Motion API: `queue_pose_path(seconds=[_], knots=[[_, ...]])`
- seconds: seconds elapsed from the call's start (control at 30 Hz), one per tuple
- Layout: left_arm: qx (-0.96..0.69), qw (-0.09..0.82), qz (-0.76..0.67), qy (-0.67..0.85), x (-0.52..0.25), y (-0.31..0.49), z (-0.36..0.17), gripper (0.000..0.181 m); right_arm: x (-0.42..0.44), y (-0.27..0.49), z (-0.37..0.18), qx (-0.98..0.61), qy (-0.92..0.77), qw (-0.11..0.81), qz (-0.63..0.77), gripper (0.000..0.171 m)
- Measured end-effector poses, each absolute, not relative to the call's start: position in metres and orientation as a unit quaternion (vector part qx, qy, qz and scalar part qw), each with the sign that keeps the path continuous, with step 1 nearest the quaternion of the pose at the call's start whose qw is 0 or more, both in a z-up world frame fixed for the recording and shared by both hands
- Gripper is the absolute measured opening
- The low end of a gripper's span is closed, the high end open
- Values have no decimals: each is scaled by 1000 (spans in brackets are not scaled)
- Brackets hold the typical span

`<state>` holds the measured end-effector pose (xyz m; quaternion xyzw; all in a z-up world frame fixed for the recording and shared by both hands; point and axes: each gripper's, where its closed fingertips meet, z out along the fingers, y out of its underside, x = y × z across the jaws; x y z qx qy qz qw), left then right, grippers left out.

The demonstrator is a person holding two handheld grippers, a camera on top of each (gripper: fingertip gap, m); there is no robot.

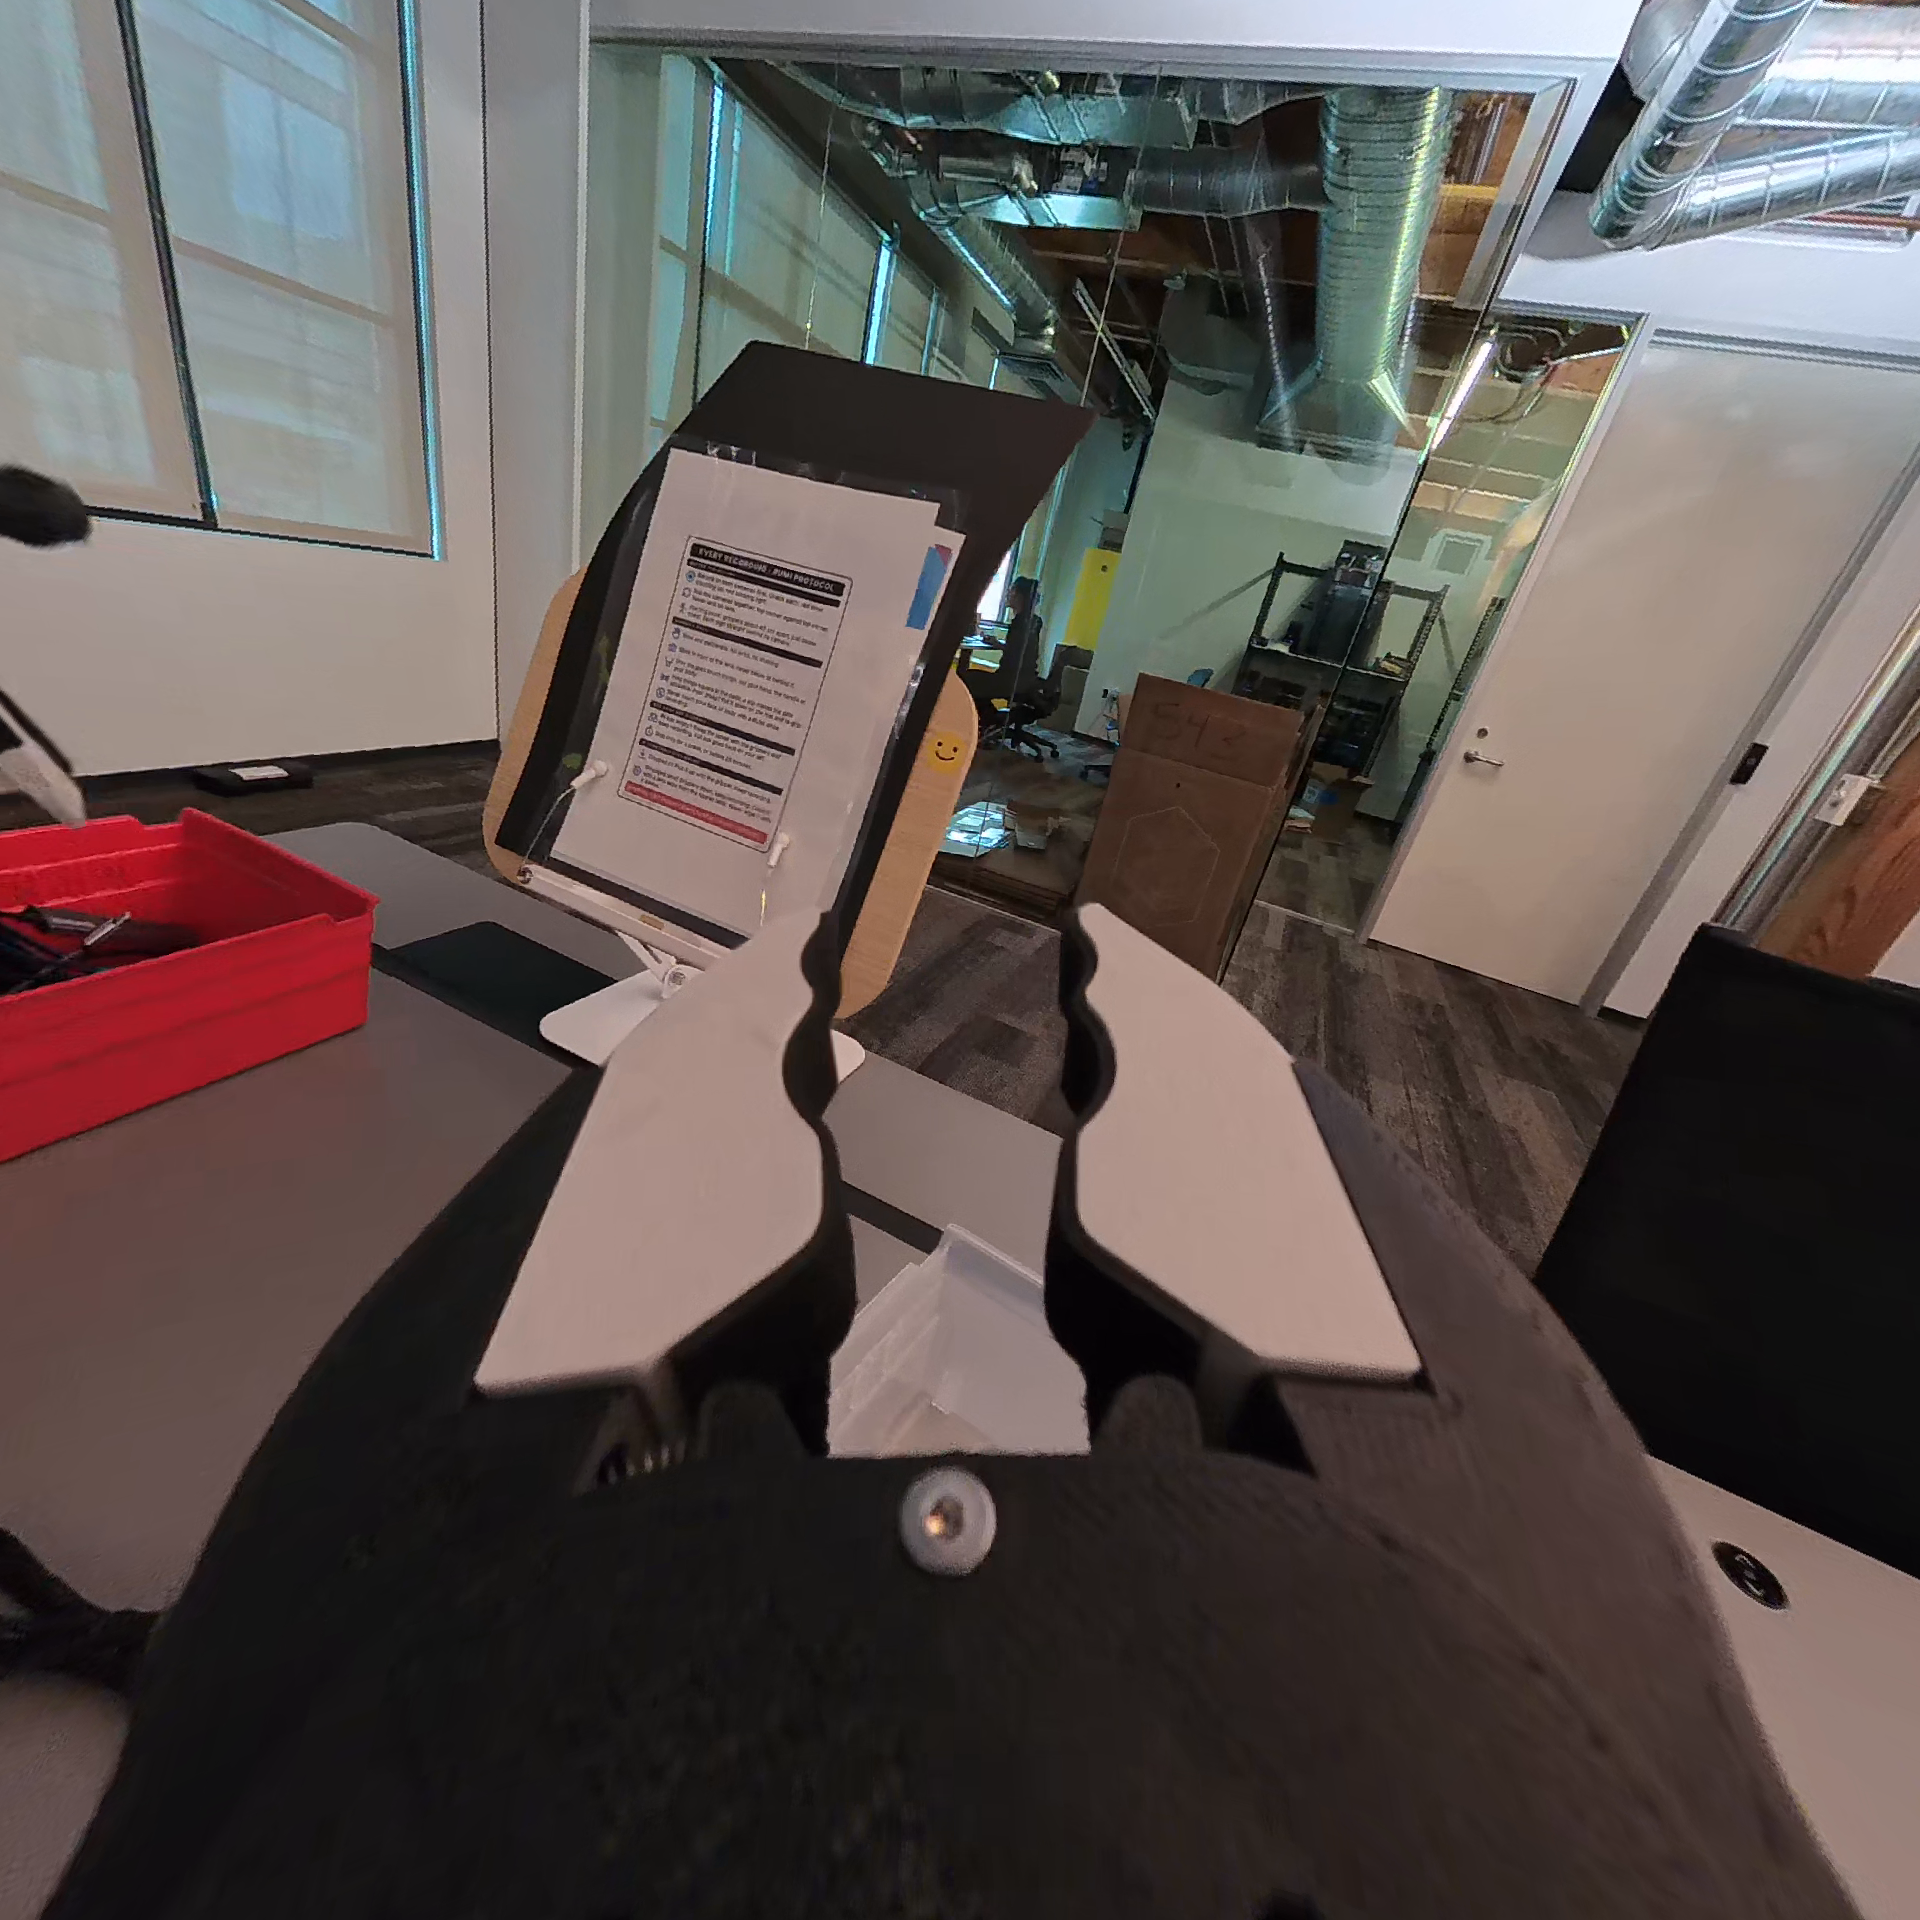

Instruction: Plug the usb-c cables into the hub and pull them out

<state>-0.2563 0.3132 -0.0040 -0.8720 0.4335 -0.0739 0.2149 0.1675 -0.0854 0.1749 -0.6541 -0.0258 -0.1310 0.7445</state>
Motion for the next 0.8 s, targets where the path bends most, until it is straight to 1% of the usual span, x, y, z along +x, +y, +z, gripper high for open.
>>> queue_pose_path(seconds=[0.03, 0.07, 0.13, 0.2, 0.27, 0.33, 0.4, 0.47, 0.57, 0.6, 0.7, 0.8], knots=[[-891, 156, -86, 418, -263, 317, -20, 43, 169, -86, 175, -654, -23, 744, -134, 41], [-904, 111, -96, 401, -267, 320, -35, 39, 170, -88, 175, -654, -22, 744, -137, 41], [-919, 64, -78, 381, -275, 330, -61, 41, 171, -90, 176, -653, -19, 744, -141, 41], [-923, 43, -11, 383, -289, 343, -83, 48, 172, -92, 176, -654, -18, 743, -142, 41], [-920, 20, 46, 390, -299, 349, -99, 48, 173, -94, 176, -654, -16, 742, -146, 41], [-919, 5, 72, 388, -302, 353, -109, 47, 175, -95, 176, -654, -15, 742, -147, 41], [-922, -9, 86, 376, -304, 355, -114, 46, 176, -96, 176, -655, -13, 741, -146, 41], [-925, -16, 101, 366, -307, 357, -115, 38, 177, -96, 175, -656, -12, 740, -146, 41], [-932, -37, 115, 342, -312, 355, -116, 33, 178, -95, 175, -658, -15, 738, -147, 41], [-930, -37, 128, 342, -314, 357, -116, 24, 177, -94, 175, -659, -16, 737, -148, 41], [-920, -28, 145, 362, -315, 359, -113, 24, 177, -92, 173, -664, -20, 732, -151, 41], [-913, 9, 151, 379, -310, 362, -99, 24, 178, -89, 169, -672, -22, 723, -157, 41]])
